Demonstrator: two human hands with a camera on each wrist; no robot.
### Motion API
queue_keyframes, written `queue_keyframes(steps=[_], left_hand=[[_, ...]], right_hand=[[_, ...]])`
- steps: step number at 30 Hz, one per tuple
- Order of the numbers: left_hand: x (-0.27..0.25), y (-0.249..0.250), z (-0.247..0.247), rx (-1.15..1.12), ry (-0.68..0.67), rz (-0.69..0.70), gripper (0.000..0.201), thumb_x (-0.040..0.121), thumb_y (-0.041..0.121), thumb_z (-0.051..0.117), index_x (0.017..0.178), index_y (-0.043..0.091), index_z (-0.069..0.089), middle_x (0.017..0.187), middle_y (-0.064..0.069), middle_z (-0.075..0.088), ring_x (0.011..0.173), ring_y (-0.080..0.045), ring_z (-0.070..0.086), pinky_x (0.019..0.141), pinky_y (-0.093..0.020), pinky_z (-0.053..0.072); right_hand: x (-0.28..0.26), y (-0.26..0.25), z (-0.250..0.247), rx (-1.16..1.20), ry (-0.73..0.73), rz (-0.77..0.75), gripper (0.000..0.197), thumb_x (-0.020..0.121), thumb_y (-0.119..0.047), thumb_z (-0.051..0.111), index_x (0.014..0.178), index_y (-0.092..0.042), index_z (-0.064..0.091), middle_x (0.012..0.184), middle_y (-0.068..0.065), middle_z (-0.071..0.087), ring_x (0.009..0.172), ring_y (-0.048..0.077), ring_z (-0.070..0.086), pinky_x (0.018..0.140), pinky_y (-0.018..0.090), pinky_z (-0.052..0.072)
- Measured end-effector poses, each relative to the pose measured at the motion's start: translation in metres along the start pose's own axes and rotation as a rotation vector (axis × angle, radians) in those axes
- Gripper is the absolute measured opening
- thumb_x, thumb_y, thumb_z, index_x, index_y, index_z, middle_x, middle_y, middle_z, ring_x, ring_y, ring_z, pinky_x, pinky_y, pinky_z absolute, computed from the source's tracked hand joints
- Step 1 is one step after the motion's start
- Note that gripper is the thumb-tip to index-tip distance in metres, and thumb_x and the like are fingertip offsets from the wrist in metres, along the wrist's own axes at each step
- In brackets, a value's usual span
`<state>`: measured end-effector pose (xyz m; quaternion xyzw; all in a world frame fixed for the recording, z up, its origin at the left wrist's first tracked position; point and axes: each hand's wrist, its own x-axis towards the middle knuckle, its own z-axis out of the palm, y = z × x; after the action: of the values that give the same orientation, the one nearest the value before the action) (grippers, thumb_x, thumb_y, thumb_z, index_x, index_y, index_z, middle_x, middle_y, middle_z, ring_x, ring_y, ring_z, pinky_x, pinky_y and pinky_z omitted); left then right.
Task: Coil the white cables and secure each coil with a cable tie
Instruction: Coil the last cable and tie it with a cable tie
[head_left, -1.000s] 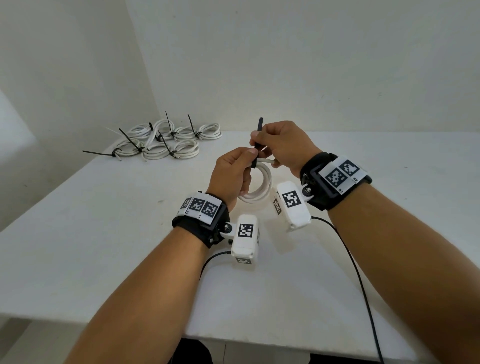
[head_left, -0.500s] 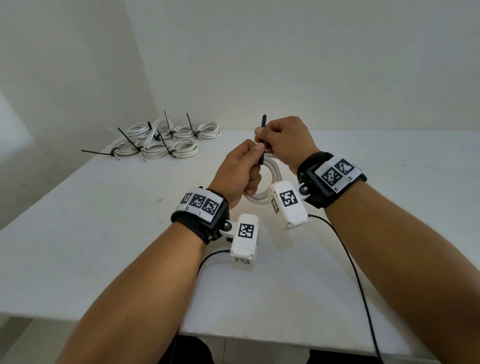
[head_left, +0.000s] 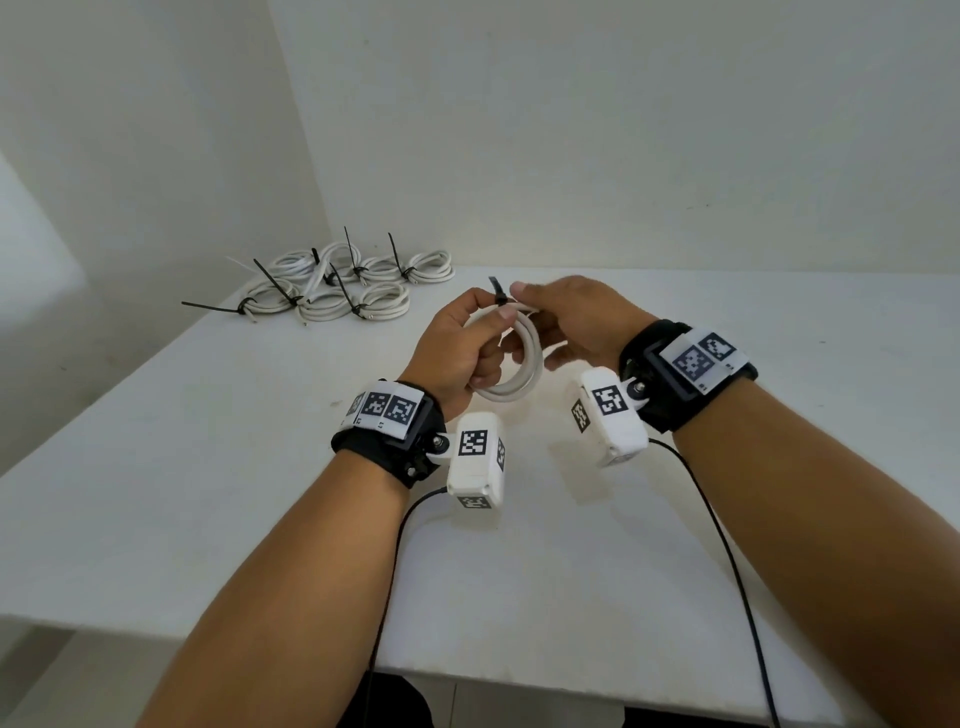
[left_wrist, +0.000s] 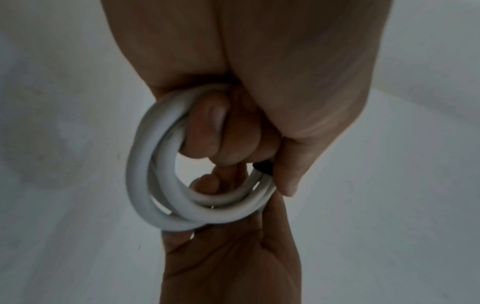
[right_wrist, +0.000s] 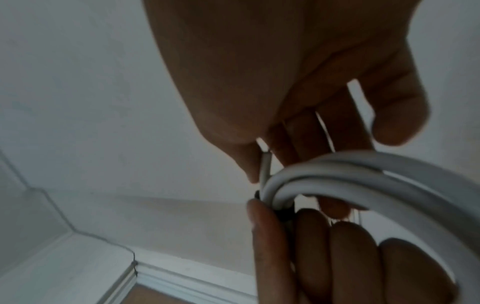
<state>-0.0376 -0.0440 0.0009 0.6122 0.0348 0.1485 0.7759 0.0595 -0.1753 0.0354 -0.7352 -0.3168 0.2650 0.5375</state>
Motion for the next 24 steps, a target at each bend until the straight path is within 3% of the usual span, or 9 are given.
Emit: queue_keyframes(steps=[3,7,10,13,15,17,19,21,24], left_hand=[[0.001,0.002,-0.006,0.007,0.036,0.024,0.010,0.100,0.008,0.053,0.091,0.012,0.052,0.045,0.005,0.037,0.033,-0.005,0.022,0.037,-0.016,0.019],[0.002,0.006,-0.010,0.018,0.050,0.058,0.006,0.099,0.009,0.055,0.098,0.013,0.051,0.049,0.005,0.043,0.035,-0.005,0.024,0.037,-0.017,0.023],[0.007,0.008,-0.018,0.024,0.035,0.032,0.007,0.098,0.015,0.059,0.095,0.012,0.052,0.052,0.004,0.047,0.039,-0.007,0.032,0.039,-0.019,0.030],[0.015,0.011,-0.032,0.184,0.078,0.038,0.033,0.086,0.034,0.069,0.103,0.008,0.060,0.079,-0.011,0.064,0.062,-0.021,0.058,0.056,-0.026,0.045],[0.018,0.015,-0.050,0.457,0.129,0.011,0.052,0.081,0.051,0.071,0.116,0.013,0.061,0.101,-0.005,0.070,0.088,-0.021,0.068,0.070,-0.027,0.048],[0.016,0.019,-0.076,0.745,0.154,-0.076,0.061,0.082,0.061,0.069,0.127,0.022,0.056,0.122,0.001,0.065,0.109,-0.017,0.063,0.078,-0.028,0.047],[0.012,0.023,-0.106,1.001,0.160,-0.187,0.073,0.081,0.067,0.063,0.140,0.028,0.046,0.143,-0.001,0.052,0.126,-0.018,0.053,0.093,-0.033,0.044],[0.007,0.027,-0.132,1.210,0.155,-0.326,0.090,0.078,0.074,0.059,0.151,0.029,0.033,0.156,-0.003,0.038,0.138,-0.023,0.043,0.109,-0.038,0.036],[0.001,0.031,-0.159,1.474,0.103,-0.539,0.109,0.074,0.084,0.051,0.158,0.029,0.010,0.166,-0.009,0.012,0.151,-0.031,0.016,0.120,-0.049,0.017]], right_hand=[[-0.001,0.003,0.002,0.037,-0.046,-0.029,0.044,0.099,-0.042,0.054,0.101,-0.002,0.072,0.085,0.013,0.073,0.078,0.022,0.067,0.065,0.030,0.048],[-0.002,0.006,0.003,0.175,-0.055,-0.026,0.030,0.095,-0.039,0.062,0.098,-0.010,0.073,0.088,0.007,0.073,0.082,0.018,0.068,0.073,0.033,0.045],[-0.003,0.008,0.003,0.258,-0.091,-0.023,0.025,0.093,-0.035,0.065,0.103,-0.014,0.073,0.094,0.005,0.074,0.085,0.015,0.069,0.071,0.028,0.048],[0.000,0.004,0.004,0.253,-0.059,-0.045,0.022,0.092,-0.029,0.068,0.105,-0.013,0.074,0.094,0.007,0.074,0.083,0.016,0.068,0.065,0.025,0.051],[0.006,-0.002,0.004,0.199,-0.023,-0.047,0.024,0.089,-0.027,0.071,0.107,-0.010,0.074,0.096,0.009,0.074,0.082,0.019,0.069,0.061,0.025,0.054],[0.014,-0.008,0.007,0.122,0.014,-0.053,0.021,0.088,-0.020,0.073,0.104,-0.006,0.073,0.093,0.012,0.074,0.080,0.020,0.070,0.061,0.027,0.057],[0.027,-0.014,0.010,0.027,0.054,-0.047,0.013,0.085,-0.011,0.075,0.096,-0.005,0.073,0.091,0.015,0.074,0.081,0.023,0.071,0.066,0.034,0.060],[0.047,-0.022,0.016,-0.085,0.092,-0.030,0.012,0.080,-0.002,0.075,0.092,-0.003,0.074,0.093,0.019,0.073,0.083,0.027,0.071,0.069,0.039,0.061],[0.082,-0.029,0.027,-0.320,0.131,-0.021,0.014,0.078,-0.001,0.074,0.091,-0.005,0.075,0.095,0.018,0.073,0.082,0.029,0.073,0.068,0.042,0.063]])
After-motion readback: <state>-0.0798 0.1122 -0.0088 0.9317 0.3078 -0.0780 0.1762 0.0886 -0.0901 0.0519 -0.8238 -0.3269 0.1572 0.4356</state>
